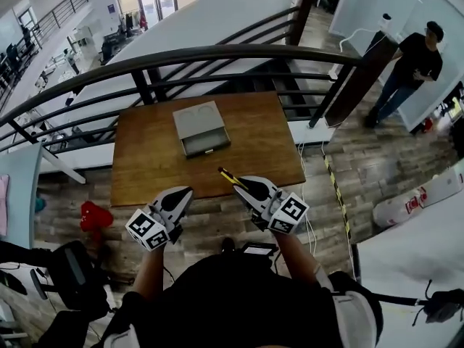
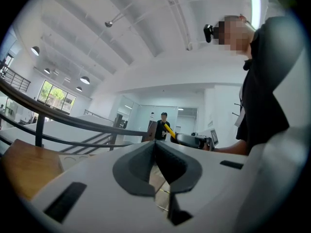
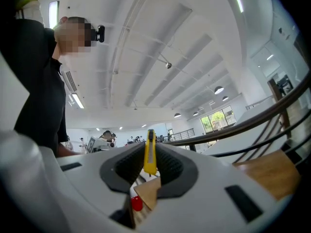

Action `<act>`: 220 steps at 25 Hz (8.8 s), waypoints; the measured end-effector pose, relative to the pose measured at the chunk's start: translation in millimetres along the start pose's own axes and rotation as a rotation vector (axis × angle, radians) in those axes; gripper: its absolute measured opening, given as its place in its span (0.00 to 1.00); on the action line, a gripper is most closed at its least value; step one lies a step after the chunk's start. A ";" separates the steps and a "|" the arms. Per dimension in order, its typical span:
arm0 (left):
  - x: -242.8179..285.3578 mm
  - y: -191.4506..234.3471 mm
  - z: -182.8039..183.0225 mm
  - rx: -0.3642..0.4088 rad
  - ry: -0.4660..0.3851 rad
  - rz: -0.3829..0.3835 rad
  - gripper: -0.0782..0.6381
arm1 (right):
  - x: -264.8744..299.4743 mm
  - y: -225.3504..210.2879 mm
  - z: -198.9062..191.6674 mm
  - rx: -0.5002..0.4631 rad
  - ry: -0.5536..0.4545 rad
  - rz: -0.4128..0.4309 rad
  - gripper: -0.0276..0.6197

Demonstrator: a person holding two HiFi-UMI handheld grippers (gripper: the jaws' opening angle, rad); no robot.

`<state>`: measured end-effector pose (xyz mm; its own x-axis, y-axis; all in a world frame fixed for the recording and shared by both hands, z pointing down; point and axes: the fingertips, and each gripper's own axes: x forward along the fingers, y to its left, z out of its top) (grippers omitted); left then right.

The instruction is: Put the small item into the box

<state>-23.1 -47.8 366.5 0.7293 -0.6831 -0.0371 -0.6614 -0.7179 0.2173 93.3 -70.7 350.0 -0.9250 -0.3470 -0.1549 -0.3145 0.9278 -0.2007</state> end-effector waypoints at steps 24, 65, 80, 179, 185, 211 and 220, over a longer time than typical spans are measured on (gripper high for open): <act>43.0 190.7 32.5 0.002 -0.062 0.079 0.13 | 113.3 -158.8 10.4 -0.041 0.029 -0.046 0.15; 86.4 350.2 -72.1 -0.186 -0.001 0.355 0.13 | 230.4 -296.4 -148.3 -0.039 0.427 0.201 0.15; 97.1 350.1 -138.9 -0.277 0.027 0.379 0.13 | 214.4 -312.6 -232.1 -0.129 0.617 0.248 0.15; 79.8 327.7 -168.9 -0.372 0.023 0.359 0.13 | 221.4 -330.9 -352.0 -0.314 1.141 0.262 0.19; 83.6 334.0 -137.5 -0.350 0.012 0.324 0.13 | 239.9 -328.9 -294.1 -0.318 1.025 0.209 0.11; 91.3 262.9 97.3 0.011 -0.034 -0.073 0.13 | 246.1 -173.8 54.4 -0.142 0.061 0.100 0.06; 102.7 210.7 91.5 0.030 -0.042 -0.067 0.13 | 171.0 -150.1 66.8 -0.036 -0.069 0.162 0.06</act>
<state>-103.5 -281.5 319.2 0.7649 -0.6376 -0.0917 -0.6165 -0.7658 0.1832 -3.4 -278.4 289.1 -0.9477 -0.2004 -0.2485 -0.1714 0.9761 -0.1333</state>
